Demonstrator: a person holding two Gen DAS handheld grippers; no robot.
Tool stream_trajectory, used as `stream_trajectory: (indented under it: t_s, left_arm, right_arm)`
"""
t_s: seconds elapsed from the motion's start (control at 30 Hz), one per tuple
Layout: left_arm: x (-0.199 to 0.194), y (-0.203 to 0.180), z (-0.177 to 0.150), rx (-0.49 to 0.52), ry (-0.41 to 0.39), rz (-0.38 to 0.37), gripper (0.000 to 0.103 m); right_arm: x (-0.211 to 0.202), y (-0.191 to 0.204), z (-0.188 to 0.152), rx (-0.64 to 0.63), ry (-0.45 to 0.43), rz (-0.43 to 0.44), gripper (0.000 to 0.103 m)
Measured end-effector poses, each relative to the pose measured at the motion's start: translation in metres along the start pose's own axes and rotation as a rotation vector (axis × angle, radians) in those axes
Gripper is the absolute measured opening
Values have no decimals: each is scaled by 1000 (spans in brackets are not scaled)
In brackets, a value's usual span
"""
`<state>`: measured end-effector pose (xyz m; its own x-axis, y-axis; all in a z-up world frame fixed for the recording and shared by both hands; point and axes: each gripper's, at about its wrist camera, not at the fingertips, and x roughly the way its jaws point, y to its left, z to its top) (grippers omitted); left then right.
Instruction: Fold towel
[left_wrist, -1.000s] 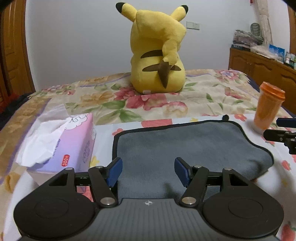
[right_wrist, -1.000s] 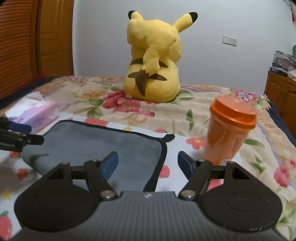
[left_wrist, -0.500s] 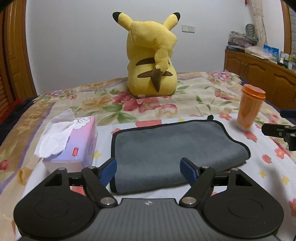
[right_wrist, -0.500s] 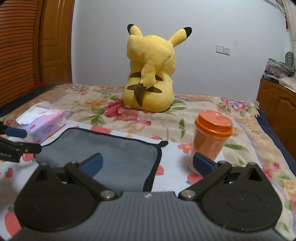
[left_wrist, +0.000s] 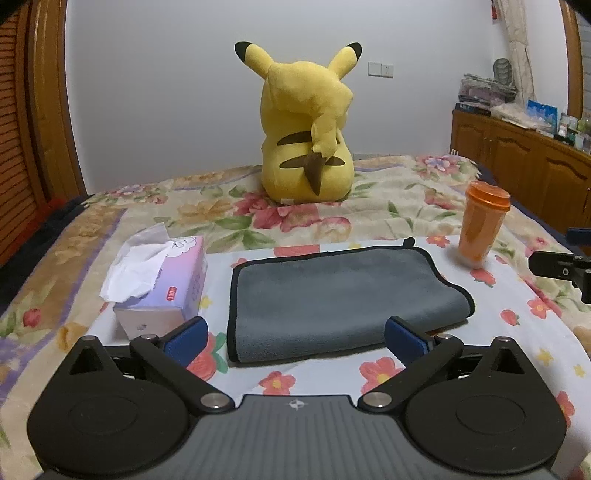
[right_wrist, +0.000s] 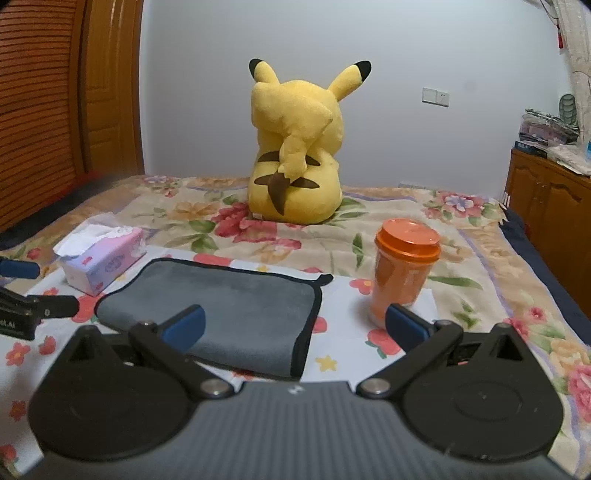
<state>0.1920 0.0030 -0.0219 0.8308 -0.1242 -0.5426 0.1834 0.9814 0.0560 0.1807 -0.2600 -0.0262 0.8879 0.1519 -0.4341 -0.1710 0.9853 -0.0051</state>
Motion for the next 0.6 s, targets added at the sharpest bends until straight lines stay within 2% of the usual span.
stream_trajectory:
  t_s: [0.6]
  left_arm:
    - [-88, -13, 8, -16, -19, 51, 103]
  right_arm:
    - [-75, 3, 10, 2, -33, 13, 103]
